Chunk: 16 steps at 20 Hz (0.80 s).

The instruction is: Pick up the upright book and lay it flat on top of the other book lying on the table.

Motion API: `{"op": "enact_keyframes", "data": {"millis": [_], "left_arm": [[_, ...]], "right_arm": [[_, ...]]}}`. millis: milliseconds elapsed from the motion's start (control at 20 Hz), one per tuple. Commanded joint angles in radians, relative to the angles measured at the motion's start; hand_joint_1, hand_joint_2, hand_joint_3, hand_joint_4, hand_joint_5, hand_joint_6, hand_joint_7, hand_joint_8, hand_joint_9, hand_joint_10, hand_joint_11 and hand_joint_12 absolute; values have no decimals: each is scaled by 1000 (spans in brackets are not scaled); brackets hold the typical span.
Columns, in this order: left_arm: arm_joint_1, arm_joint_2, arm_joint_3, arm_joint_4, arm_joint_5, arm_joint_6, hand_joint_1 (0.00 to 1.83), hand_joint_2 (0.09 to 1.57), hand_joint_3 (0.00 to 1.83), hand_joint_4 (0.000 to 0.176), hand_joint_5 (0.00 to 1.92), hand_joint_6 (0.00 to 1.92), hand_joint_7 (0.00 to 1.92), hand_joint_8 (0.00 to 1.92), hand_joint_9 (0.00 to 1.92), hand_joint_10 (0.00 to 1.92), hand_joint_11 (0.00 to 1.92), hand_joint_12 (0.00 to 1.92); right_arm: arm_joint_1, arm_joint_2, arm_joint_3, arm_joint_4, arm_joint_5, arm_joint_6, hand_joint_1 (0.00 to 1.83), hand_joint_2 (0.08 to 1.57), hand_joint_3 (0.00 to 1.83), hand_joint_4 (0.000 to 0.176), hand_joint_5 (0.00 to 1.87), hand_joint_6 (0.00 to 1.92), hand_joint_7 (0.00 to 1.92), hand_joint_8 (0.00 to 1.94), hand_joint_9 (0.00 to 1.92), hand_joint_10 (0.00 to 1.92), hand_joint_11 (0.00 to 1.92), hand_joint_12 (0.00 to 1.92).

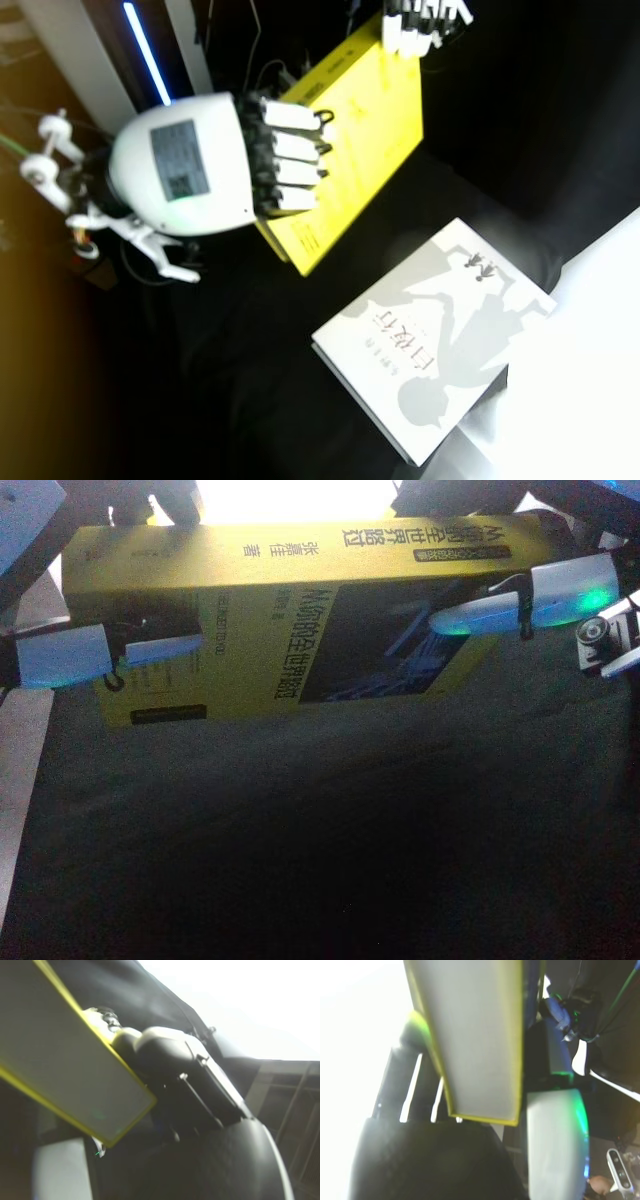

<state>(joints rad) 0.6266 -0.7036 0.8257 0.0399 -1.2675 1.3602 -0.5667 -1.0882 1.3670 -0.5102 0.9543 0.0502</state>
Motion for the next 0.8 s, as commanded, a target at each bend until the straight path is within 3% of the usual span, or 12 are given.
{"op": "enact_keyframes", "data": {"millis": [0,50,100,150,200,300,350,400,450,550,650,750], "left_arm": [[-12,6,-5,4,-170,4,1234,1159,0,0,815,1011,1057,1107,1446,784,1395,1311],[-6,7,-5,-5,-163,4,1333,1183,2,0,859,779,824,1341,964,1378,969,1516],[-1,9,-6,-14,-160,4,1248,1195,1,0,934,755,759,1527,841,1299,843,1607],[7,12,-7,-27,-156,4,941,1111,0,8,377,468,367,776,333,915,169,1568],[15,16,-9,-39,-153,4,798,1083,0,67,244,311,272,350,142,728,33,1490],[38,28,-12,-69,-137,4,681,966,0,127,12,28,18,23,5,63,0,749],[45,31,-13,-80,-129,4,696,896,0,166,2,5,3,4,0,12,0,149],[55,34,-15,-91,-123,4,704,873,0,174,0,0,0,0,0,2,0,29],[68,36,-18,-107,-118,4,715,854,0,176,0,0,0,0,0,0,0,5],[112,41,-24,-154,-122,4,689,862,0,140,0,0,0,0,0,0,0,0],[167,41,-25,-209,-142,4,670,875,0,170,0,0,0,0,0,0,0,0],[229,42,-31,-262,-172,4,635,880,0,176,0,0,0,0,0,0,0,0]], "right_arm": [[10,1,3,66,72,15,1141,1186,0,0,847,1187,1377,1941,1501,1921,1587,1921],[14,5,4,74,78,10,1143,1184,0,0,848,1188,1294,1860,1434,1921,1517,1921],[17,8,4,80,86,8,1134,1195,3,0,823,1226,1279,1860,1425,1921,1503,1921],[18,12,4,87,99,8,1125,1204,5,0,806,1256,1366,1925,1525,1921,1579,1921],[20,15,4,96,112,8,1120,1211,5,0,796,1273,1365,1893,1545,1921,1596,1921],[29,25,0,105,130,2,1100,1243,7,0,740,1353,1179,1510,1353,1668,1356,1873],[36,30,-3,111,131,-12,1194,1223,0,0,757,1311,896,1376,1255,1545,1221,1816],[40,35,-6,114,134,-17,1213,1235,2,0,663,1258,894,1416,1244,1484,1198,1772],[44,40,-8,117,140,-18,1130,1235,2,0,736,1316,1184,1664,1393,1742,1398,1888],[51,48,-10,120,153,-19,1119,1218,0,0,783,1289,1263,1908,1378,1914,1415,1920],[61,55,-11,124,157,-28,1104,1237,4,0,744,1343,1250,1852,1345,1918,1389,1921],[72,63,-13,127,157,-41,1118,1217,0,0,788,1278,1398,1935,1516,1921,1482,1921]]}}
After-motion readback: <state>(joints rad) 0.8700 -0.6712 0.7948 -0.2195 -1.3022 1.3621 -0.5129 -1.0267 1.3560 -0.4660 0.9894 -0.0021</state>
